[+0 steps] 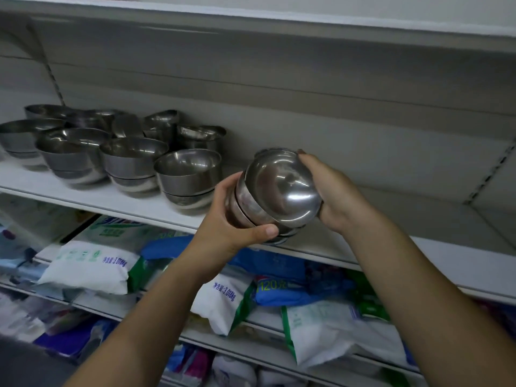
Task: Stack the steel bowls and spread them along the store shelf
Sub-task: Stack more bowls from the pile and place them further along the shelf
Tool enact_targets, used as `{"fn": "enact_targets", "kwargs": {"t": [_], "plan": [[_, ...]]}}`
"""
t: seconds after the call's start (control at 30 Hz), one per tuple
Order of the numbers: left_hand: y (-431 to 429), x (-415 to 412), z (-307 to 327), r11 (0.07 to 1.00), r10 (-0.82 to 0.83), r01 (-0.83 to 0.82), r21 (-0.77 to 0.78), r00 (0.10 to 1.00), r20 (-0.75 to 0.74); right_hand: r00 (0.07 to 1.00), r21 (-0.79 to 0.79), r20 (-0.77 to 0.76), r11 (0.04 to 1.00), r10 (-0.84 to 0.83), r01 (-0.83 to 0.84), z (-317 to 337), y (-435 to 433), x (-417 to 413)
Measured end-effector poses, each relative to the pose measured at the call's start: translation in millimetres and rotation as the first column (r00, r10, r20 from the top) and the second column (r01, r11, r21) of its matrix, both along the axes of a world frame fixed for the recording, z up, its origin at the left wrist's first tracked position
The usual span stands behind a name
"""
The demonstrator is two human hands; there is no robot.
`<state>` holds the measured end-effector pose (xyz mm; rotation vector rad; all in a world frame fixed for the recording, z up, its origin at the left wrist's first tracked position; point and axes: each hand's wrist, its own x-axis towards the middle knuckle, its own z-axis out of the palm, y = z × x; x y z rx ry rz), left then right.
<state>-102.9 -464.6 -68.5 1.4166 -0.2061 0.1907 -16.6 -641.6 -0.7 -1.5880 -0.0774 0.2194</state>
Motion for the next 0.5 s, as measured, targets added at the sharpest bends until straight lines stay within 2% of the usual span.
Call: {"fn": "enact_targets", "kwargs": {"t": [0.17, 0.33, 0.5], "plan": [[-6.3, 13.6, 4.9, 0.986, 0.012, -0.021, 0.164, 0.999, 0.051, 0.994, 0.142, -0.109, 0.989, -0.019, 0.035, -16.5, -12.0, 17.5], [1.3, 27.4, -2.5, 0.942, 0.022, -0.038, 0.332, 0.998, 0.053, 0.985, 0.158, -0.169, 0.986, -0.032, 0.059, -31.7, -16.0, 25.9], [4.3, 29.8, -9.8, 0.906, 0.124, -0.143, 0.398, 0.990, 0.073, 0.989, 0.200, -0.141, 0.978, -0.037, 0.065, -42.7, -13.6, 30.6]]}}
